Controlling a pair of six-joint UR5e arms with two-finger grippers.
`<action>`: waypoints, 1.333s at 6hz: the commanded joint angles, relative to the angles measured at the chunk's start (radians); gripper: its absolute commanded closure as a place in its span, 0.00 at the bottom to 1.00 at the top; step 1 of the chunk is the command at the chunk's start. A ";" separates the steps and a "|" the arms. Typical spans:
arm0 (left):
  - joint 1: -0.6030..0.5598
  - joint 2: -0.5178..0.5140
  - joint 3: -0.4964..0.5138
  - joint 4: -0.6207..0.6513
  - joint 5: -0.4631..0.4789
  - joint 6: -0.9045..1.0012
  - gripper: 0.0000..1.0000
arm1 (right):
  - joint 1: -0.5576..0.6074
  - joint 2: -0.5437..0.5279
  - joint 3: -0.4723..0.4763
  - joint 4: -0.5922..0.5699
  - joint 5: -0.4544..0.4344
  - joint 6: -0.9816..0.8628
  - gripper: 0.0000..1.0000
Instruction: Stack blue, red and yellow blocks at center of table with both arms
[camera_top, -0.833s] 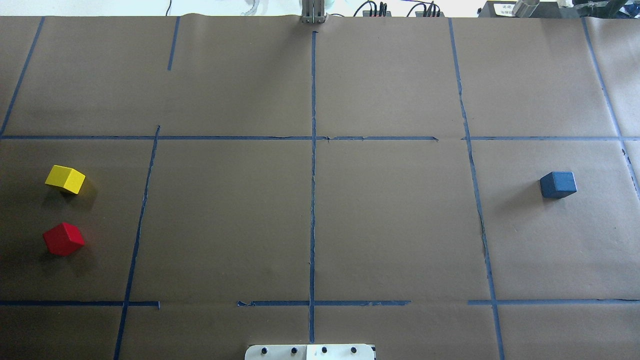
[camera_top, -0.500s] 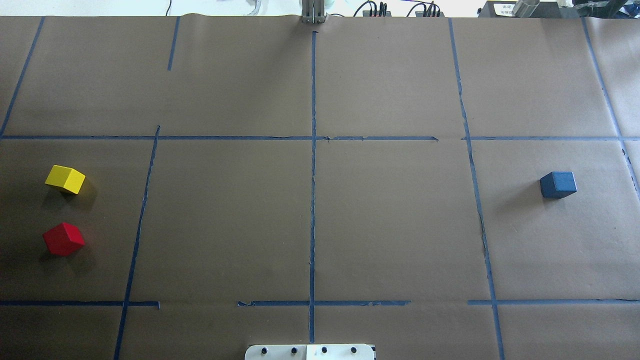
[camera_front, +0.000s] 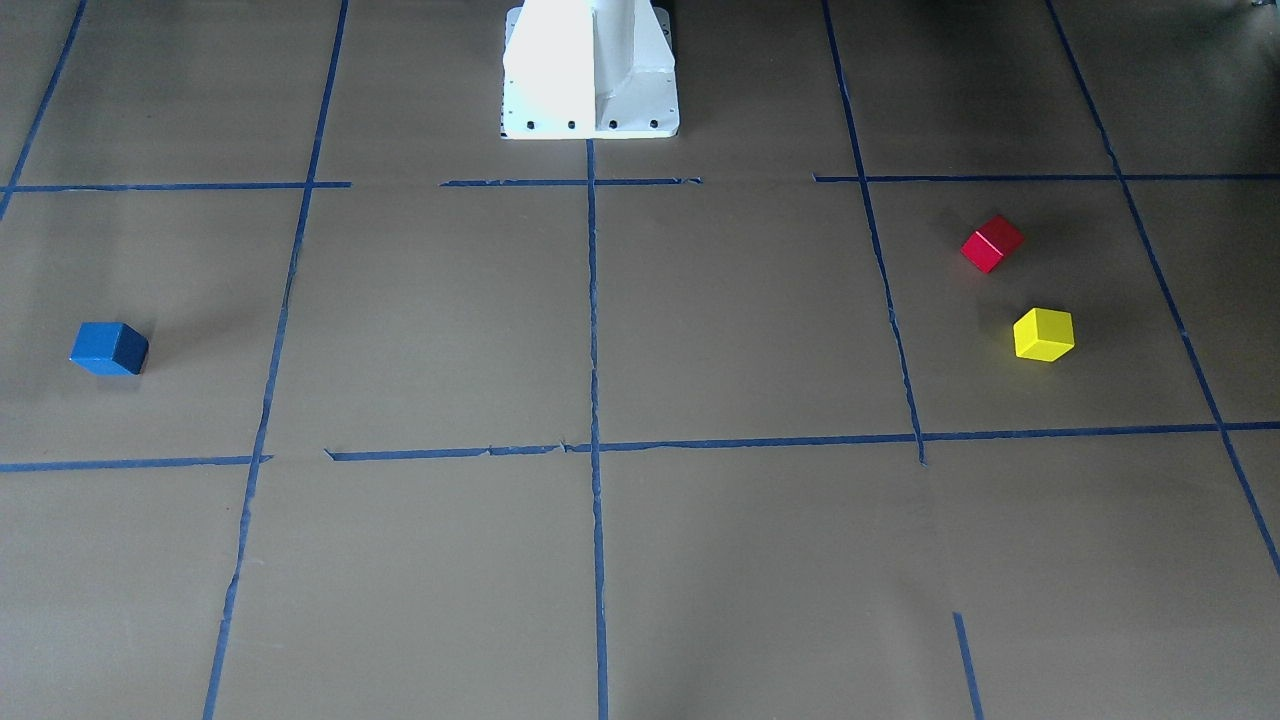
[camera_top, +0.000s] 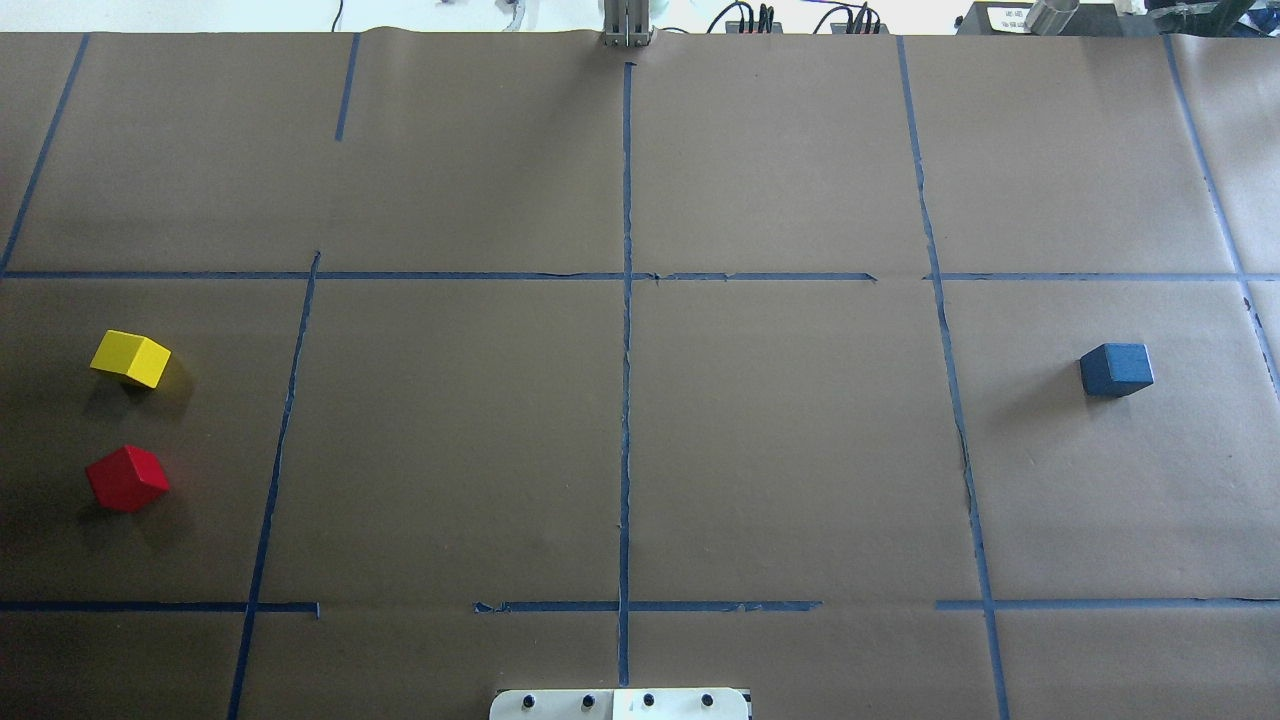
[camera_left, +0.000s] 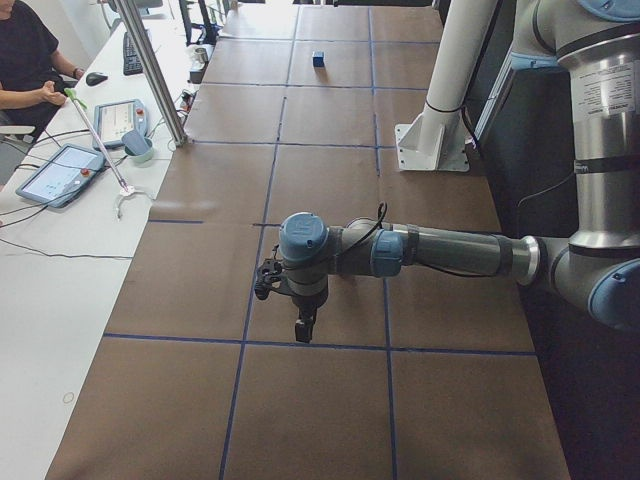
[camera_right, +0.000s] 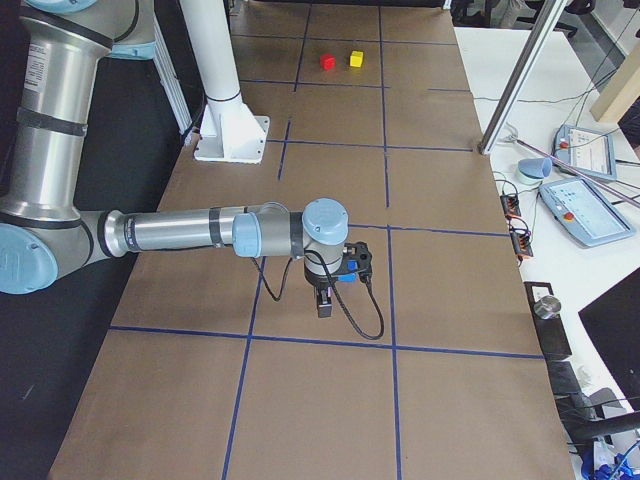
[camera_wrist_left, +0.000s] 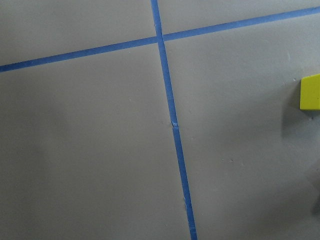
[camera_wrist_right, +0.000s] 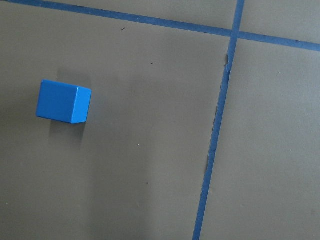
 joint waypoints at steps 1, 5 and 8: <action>0.000 0.001 -0.009 0.000 0.000 0.000 0.00 | -0.002 0.002 0.001 0.005 0.029 0.001 0.00; 0.000 -0.004 -0.009 -0.009 0.001 0.007 0.00 | -0.083 0.012 -0.022 0.082 0.009 0.081 0.00; 0.000 -0.012 -0.009 -0.009 0.001 0.006 0.00 | -0.228 0.141 -0.035 0.093 -0.104 0.310 0.01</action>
